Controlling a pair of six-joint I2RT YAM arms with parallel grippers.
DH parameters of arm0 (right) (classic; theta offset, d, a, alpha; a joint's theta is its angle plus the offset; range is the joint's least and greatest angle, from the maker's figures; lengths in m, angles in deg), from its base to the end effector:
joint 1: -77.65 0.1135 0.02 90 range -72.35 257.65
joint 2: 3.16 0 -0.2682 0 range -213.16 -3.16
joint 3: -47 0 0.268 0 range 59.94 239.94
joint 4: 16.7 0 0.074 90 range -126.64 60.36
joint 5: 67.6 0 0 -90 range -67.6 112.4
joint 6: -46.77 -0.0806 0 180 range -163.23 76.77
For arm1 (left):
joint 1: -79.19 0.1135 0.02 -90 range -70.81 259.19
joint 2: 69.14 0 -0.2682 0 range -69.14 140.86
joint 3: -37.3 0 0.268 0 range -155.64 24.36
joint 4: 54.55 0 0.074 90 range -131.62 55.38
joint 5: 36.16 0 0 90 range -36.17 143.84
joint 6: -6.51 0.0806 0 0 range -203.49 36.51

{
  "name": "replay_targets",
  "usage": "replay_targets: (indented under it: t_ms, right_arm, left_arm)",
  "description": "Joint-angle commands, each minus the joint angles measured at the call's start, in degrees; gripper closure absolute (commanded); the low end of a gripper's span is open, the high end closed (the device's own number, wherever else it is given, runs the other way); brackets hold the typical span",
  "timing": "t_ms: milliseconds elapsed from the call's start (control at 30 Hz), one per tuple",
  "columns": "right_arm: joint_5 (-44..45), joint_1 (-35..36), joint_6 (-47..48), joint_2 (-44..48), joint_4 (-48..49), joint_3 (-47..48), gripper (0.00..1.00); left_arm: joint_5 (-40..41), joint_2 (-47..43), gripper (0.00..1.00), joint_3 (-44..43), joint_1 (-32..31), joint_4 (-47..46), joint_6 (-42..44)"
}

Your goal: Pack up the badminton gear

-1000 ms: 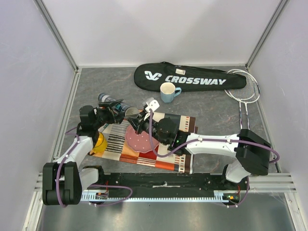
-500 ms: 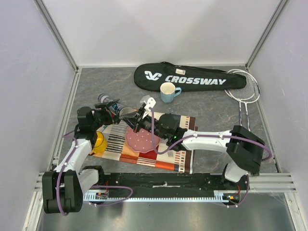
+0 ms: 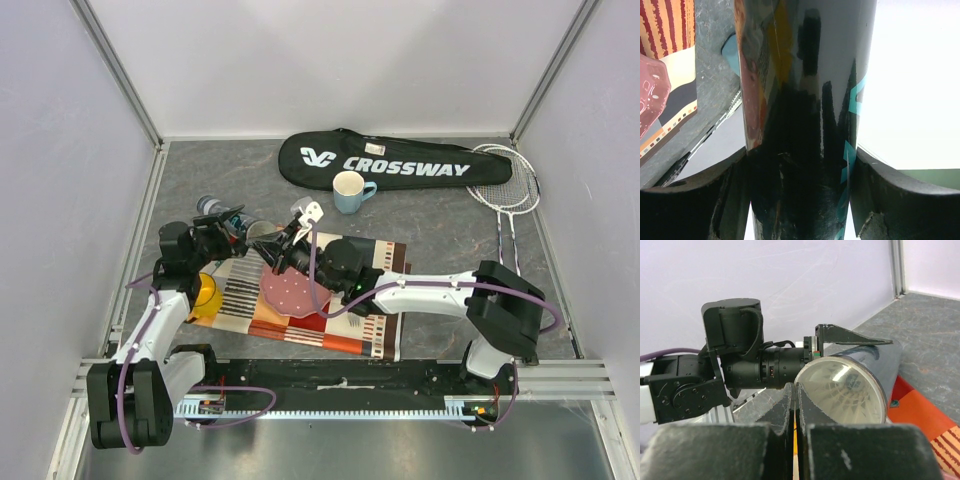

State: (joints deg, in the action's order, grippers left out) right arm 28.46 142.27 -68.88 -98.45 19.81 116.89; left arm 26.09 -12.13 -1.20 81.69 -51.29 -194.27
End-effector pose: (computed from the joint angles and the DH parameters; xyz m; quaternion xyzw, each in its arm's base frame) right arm 0.1955 0.3922 0.2953 -0.1731 0.6117 0.5229 0.5678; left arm 0.2645 -0.0260 0.1995 -0.5974 0.5543 -0.5576 0.1581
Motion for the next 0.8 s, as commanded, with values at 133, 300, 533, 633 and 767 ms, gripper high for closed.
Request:
replay_targets:
  t_ms: [133,300,533,633,767]
  right_arm:
    - [22.12,-0.11,-2.48,-5.08,-6.64,3.78,1.00]
    - [23.03,0.59,-3.44,-7.71,-6.82,5.19,1.00]
    - [12.14,-0.98,-6.78,-3.07,-4.36,0.18,0.83]
    - [3.54,-3.70,-9.85,-2.10,-7.70,1.15,0.70]
    - [-4.82,-7.83,-16.17,-0.52,-6.82,-0.26,0.55]
  left_arm:
    - [-8.46,-3.84,0.98,-2.12,-1.80,-0.70,1.97]
    - [-8.29,-4.02,0.98,-2.74,-1.80,-1.05,1.62]
    - [-8.64,-3.84,0.98,-1.51,-1.80,-3.16,0.30]
    - [-8.46,-3.84,0.98,-0.98,-1.89,-3.77,-0.31]
    - [-8.29,-4.19,0.98,-0.63,-1.89,-5.09,-1.10]
